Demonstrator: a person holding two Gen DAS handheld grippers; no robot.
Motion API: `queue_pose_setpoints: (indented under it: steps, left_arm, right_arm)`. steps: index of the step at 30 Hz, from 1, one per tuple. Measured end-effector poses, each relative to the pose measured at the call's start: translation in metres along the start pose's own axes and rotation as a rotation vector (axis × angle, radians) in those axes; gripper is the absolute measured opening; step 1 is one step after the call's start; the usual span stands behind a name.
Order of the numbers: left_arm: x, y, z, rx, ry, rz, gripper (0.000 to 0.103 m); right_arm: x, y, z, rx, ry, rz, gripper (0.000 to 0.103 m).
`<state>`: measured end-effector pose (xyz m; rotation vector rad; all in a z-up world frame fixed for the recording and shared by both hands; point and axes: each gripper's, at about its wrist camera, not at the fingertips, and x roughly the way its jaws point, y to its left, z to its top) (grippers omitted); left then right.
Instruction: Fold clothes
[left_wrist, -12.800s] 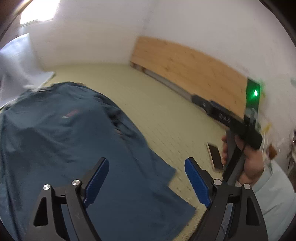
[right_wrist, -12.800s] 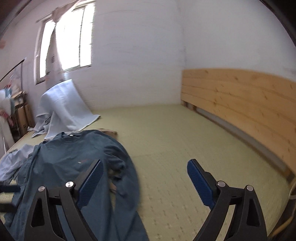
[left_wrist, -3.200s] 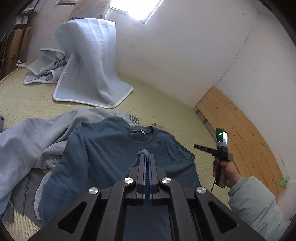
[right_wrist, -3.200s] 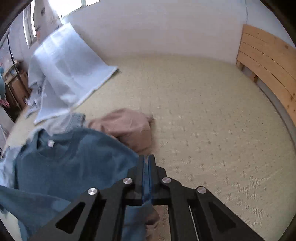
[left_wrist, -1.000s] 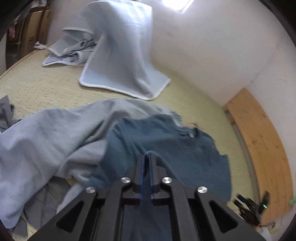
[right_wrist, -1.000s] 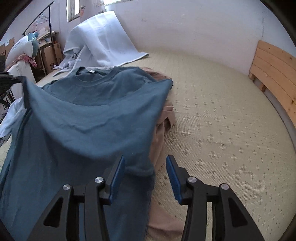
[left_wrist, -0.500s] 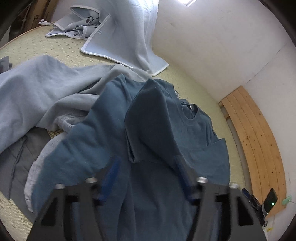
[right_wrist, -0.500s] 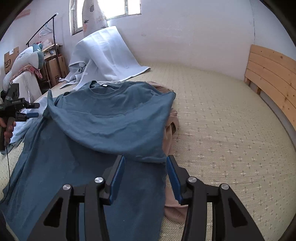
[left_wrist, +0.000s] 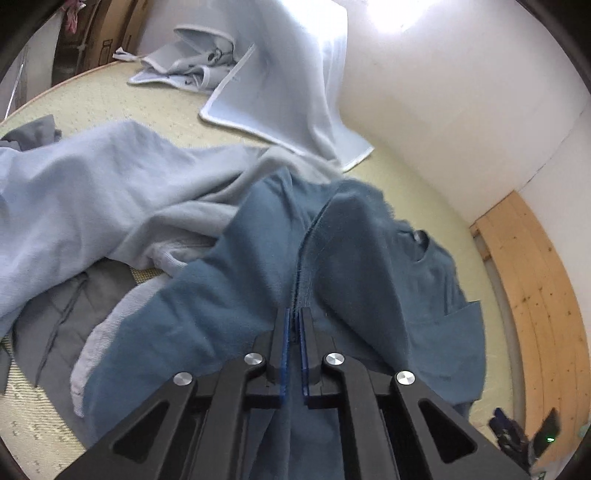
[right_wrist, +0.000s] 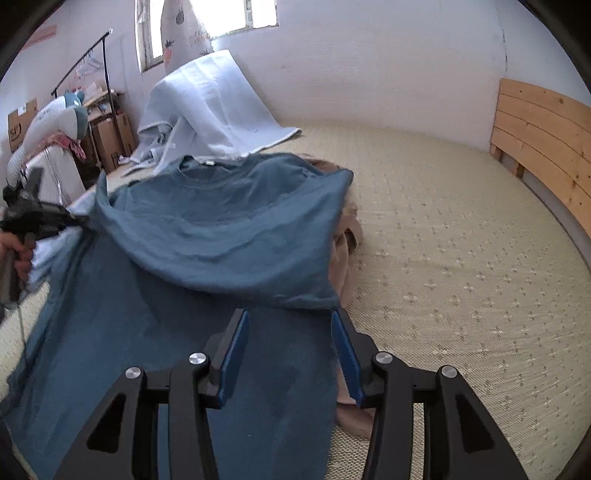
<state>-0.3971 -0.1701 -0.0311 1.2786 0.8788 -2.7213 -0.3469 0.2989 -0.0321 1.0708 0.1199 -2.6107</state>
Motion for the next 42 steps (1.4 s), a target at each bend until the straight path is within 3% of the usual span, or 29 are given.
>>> queue_pose_setpoints:
  steps: [8,14,19,22,27,35,39,42]
  left_arm:
    - [-0.05,0.004,-0.005,-0.018,-0.039,-0.078,0.003]
    - [-0.011,0.017,-0.017,-0.023,0.082,0.032,0.003]
    - [0.0,0.024,-0.022,-0.041,0.097,0.06,0.006]
    - [-0.004,0.022,-0.024,-0.024,0.1,0.081,0.016]
    - [-0.027,0.025,-0.029,-0.027,0.07,0.08,0.063]
    - [-0.102,0.043,-0.066,0.032,0.008,0.148,0.075]
    - [-0.136,0.055,-0.111,0.086,0.052,0.202,0.076]
    - [-0.156,0.064,-0.145,0.073,0.097,0.227,0.076]
  right_arm:
    - [0.007,-0.007,-0.008,-0.006,0.024,-0.022,0.049]
    - [0.006,-0.007,-0.008,-0.009,0.023,-0.017,0.049]
    - [0.002,-0.004,-0.006,-0.019,0.015,-0.01,0.049]
    - [0.002,-0.006,-0.005,-0.011,0.012,-0.007,0.049]
    - [0.001,-0.007,-0.004,-0.002,0.011,0.007,0.049]
    - [-0.016,0.006,0.002,-0.017,-0.023,0.032,0.049]
    - [-0.031,0.022,0.007,-0.032,-0.055,0.055,0.049]
    - [-0.049,0.038,0.008,-0.041,-0.084,0.079,0.049]
